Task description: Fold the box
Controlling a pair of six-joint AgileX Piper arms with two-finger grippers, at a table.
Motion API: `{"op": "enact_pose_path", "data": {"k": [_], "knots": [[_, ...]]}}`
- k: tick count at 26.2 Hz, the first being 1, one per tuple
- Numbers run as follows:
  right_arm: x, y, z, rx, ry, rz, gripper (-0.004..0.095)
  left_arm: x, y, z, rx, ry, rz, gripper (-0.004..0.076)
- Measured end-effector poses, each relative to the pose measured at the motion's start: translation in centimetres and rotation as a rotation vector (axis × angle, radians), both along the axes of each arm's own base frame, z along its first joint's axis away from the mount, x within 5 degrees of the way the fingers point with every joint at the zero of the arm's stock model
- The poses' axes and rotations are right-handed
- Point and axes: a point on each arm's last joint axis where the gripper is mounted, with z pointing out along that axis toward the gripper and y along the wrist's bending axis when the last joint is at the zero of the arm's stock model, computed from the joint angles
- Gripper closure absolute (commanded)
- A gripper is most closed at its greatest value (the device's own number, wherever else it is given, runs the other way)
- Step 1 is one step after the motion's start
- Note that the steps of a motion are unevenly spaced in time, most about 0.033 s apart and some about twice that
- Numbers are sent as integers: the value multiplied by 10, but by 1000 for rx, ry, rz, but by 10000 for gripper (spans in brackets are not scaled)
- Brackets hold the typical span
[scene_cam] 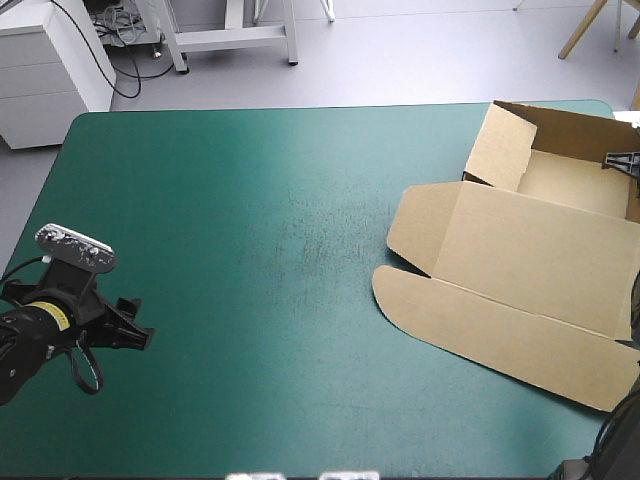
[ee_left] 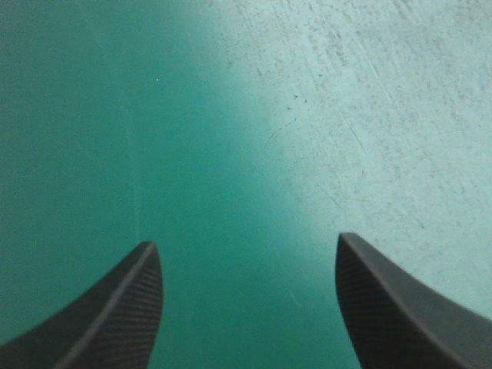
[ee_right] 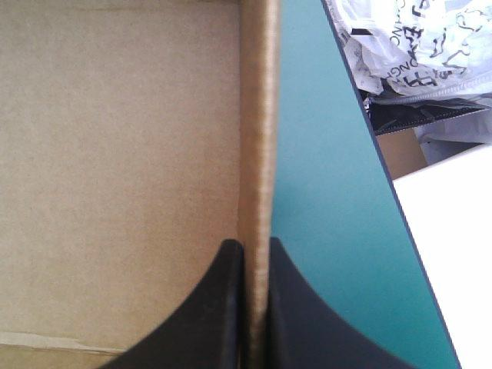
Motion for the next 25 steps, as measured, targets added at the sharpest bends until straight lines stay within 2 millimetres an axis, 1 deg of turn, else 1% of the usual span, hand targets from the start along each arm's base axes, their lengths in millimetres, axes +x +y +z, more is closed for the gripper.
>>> {"op": "enact_pose_path", "data": {"k": [1,2,3,4,7,8,12,15,18,21,23,24,25], "knots": [[0,0,-4,-2,9,10,770,0,0,0,0,-4,0,267],[-1,0,-9,-3,19,23,640,0,0,0,0,-7,-1,267],[-1,0,-15,-3,35,48,572,1,0,0,0,-8,-1,267],[-1,1,-17,-1,41,57,473,1,0,0,-1,-8,0,267],[-2,1,-20,2,54,71,320,1,0,1,2,-9,1,267],[-2,1,-20,3,53,68,303,1,0,1,2,-9,1,267],[-4,2,-14,2,38,54,305,1,0,1,2,-9,2,267],[-10,5,4,-13,2,50,305,1,0,1,1,-12,1,267],[-21,12,33,-31,-61,50,326,1,0,1,1,-16,1,267],[-35,25,64,2,-143,79,365,2,0,2,-4,-37,-3,267],[-44,38,86,46,-216,115,414,4,-1,4,-11,-64,-7,267],[-50,47,99,68,-259,144,466,5,-1,5,-11,-77,-9,267],[-62,67,125,91,-341,202,494,6,-1,6,-5,-96,-9,267]]}}
